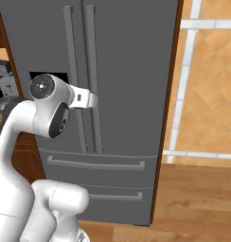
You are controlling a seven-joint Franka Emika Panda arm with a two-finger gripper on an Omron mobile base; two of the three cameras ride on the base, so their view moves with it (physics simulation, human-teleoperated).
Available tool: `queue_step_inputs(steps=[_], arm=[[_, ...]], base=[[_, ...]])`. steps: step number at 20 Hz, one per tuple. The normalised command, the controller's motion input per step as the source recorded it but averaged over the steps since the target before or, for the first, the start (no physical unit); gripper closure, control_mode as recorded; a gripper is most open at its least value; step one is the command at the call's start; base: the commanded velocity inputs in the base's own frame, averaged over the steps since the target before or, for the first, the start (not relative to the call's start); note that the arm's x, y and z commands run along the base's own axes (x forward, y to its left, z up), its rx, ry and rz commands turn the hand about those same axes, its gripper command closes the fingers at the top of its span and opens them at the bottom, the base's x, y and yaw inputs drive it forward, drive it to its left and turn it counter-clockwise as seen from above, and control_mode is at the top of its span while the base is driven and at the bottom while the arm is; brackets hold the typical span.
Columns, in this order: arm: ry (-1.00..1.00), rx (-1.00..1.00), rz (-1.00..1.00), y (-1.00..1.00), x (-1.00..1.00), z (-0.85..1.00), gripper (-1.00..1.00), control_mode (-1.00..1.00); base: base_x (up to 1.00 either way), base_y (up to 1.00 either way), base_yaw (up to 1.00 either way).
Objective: Grab a lemon wedge from the fridge and one ice cube from the ice bowl, and put them in the glass of lemonade.
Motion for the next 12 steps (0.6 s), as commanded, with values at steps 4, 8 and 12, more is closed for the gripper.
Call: queue_step_inputs(steps=[4, 8, 12], arm=[[-0.09, 0.00, 0.00, -0.12, 0.30, 0.00, -1.00, -1.00], [-0.10, 0.00, 0.00, -0.19, 0.42, 0.01, -1.00, -1.00], [-0.06, 0.00, 0.00, -0.06, 0.63, 0.10, -1.00, -1.00]], base=[[0.00, 0.00, 0.00], [0.00, 0.00, 0.00], [0.00, 0.00, 0.00]])
